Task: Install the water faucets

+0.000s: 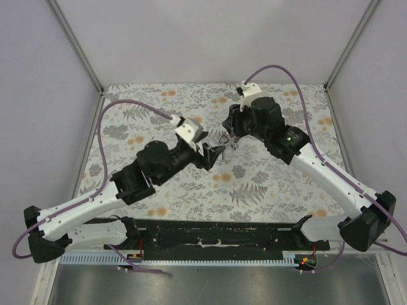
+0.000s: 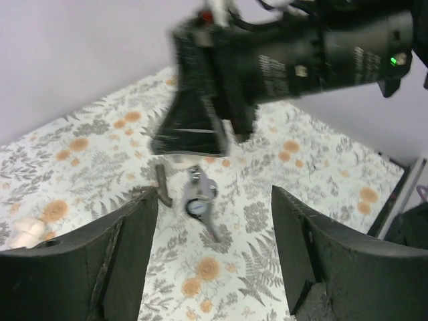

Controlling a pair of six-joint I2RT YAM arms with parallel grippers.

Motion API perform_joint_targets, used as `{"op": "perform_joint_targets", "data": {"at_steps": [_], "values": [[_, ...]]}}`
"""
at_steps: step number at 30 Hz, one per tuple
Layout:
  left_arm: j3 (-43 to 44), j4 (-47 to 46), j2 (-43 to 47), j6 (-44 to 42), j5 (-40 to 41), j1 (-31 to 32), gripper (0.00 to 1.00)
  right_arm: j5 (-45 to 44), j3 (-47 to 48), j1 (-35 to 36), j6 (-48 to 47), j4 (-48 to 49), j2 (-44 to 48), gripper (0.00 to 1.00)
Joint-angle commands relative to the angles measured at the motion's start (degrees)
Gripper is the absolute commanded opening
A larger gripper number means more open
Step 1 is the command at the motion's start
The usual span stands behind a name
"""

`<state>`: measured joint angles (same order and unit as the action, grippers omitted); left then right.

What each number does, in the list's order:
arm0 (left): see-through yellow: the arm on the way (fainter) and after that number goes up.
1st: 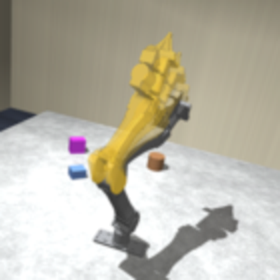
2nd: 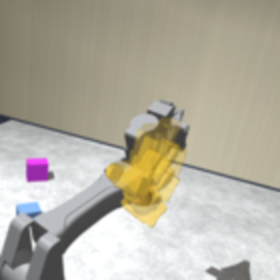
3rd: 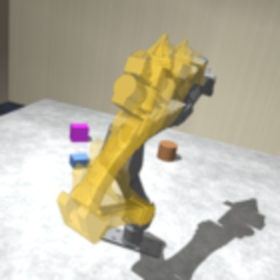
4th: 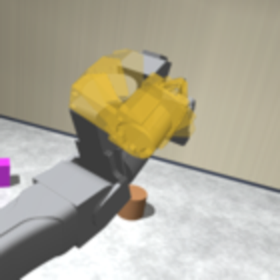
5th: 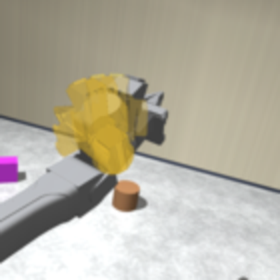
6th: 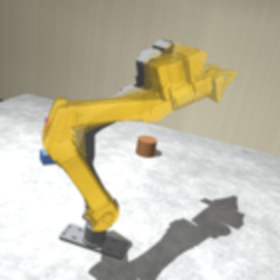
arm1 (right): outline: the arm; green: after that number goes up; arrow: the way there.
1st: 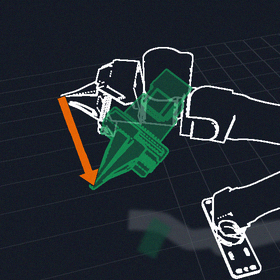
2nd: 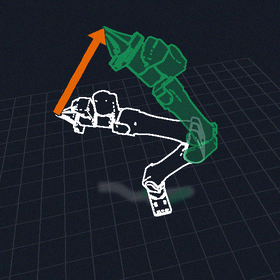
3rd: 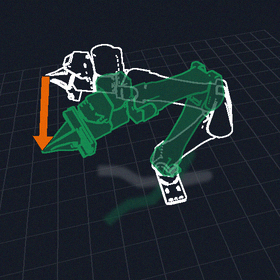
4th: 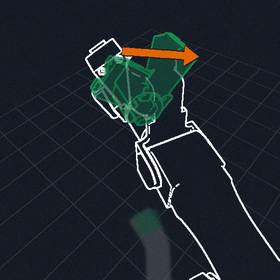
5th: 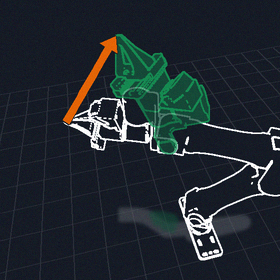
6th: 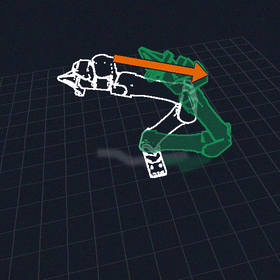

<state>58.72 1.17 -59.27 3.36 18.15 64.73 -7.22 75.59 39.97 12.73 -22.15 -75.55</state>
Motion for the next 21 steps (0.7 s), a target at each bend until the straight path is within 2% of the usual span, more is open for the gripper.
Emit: {"op": "perform_joint_targets", "data": {"at_steps": [1,4,10,15,18,21], "values": [[-2.6,-2.8,5.3,5.4,-24.0,-13.1,0.74,19.2,-1.2,-5.8,-0.3,11.4,4.9,0.00],[-4.8,-3.4,6.7,6.2,-34.9,-20.4,0.75,31.3,-1.6,-8.8,-0.3,15.0,5.1,0.00],[-6.6,-5.9,5.7,5.2,-53.3,-28.7,0.78,48.0,-0.4,-10.0,-0.2,21.2,4.4,0.00],[-6.1,-9.2,3.9,5.5,-60.6,-29.7,0.83,55.7,0.7,-10.0,2.1,26.3,3.4,0.00],[-6.9,-12.9,3.5,7.6,-61.5,-29.7,0.89,57.3,0.7,-10.1,3.0,28.4,3.0,0.00],[-7.5,-15.2,2.6,11.1,-61.2,-29.8,0.91,58.7,1.5,-10.0,3.4,28.8,2.3,0.00]]}}
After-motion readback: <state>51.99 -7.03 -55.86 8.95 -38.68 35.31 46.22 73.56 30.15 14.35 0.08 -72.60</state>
